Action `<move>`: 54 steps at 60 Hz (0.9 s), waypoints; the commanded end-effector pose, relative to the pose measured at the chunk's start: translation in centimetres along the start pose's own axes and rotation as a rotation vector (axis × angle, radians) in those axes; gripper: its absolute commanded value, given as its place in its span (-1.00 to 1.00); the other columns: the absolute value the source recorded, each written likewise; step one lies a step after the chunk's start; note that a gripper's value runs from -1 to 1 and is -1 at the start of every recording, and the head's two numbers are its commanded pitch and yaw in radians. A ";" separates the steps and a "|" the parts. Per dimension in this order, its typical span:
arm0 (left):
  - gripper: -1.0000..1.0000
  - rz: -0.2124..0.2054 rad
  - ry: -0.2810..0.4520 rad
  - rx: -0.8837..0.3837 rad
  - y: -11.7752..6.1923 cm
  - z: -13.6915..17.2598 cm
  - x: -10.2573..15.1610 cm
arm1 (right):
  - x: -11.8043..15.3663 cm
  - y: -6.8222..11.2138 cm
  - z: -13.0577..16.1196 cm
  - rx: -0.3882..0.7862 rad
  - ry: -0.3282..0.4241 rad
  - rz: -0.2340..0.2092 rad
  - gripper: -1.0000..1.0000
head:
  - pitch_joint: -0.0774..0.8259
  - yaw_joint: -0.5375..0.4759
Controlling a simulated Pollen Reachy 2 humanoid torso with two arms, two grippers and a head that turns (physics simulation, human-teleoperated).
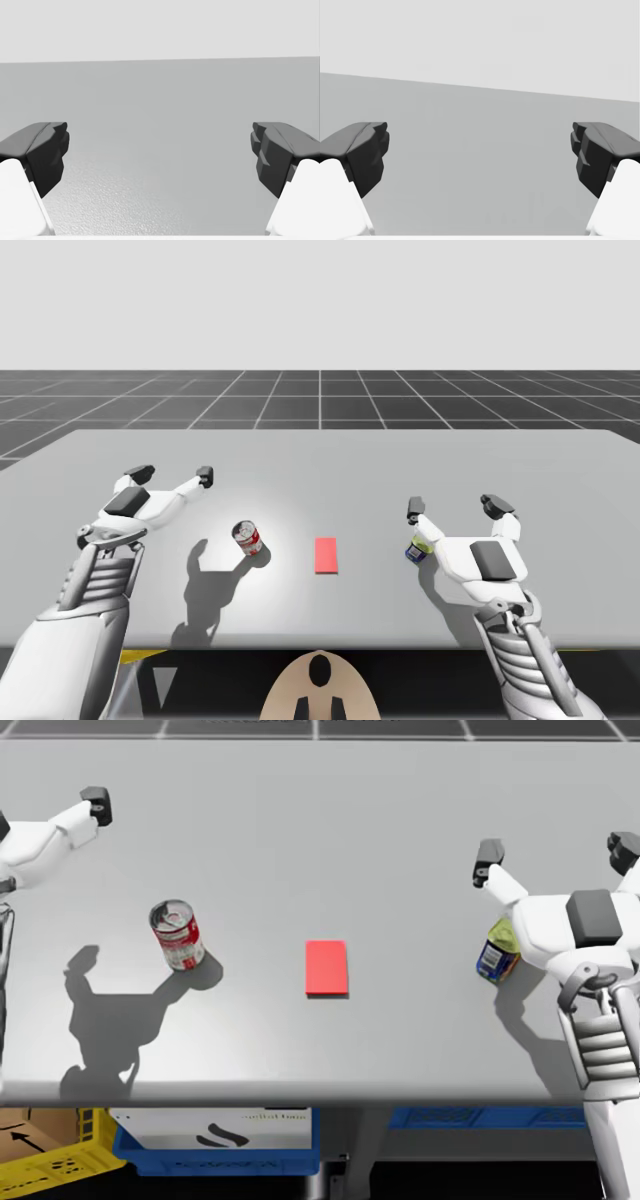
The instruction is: Look at the card. If it is red, pick the object on the left. If it is green, pick the object on the right.
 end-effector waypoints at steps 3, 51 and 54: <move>-1.00 -0.001 -0.002 0.000 0.0 0.1 0.0 | 0.0 0.3 0.1 0.001 0.003 -0.013 -1.00 | 0.77 0.14; -1.00 0.019 -0.032 -0.097 -2.7 3.1 1.4 | -0.7 0.3 -0.1 -0.002 0.017 -0.018 -1.00 | 0.65 0.58; -1.00 0.018 -0.036 -0.127 -3.3 4.4 2.1 | -0.8 0.2 -0.2 -0.004 0.019 -0.019 -1.00 | 0.64 0.59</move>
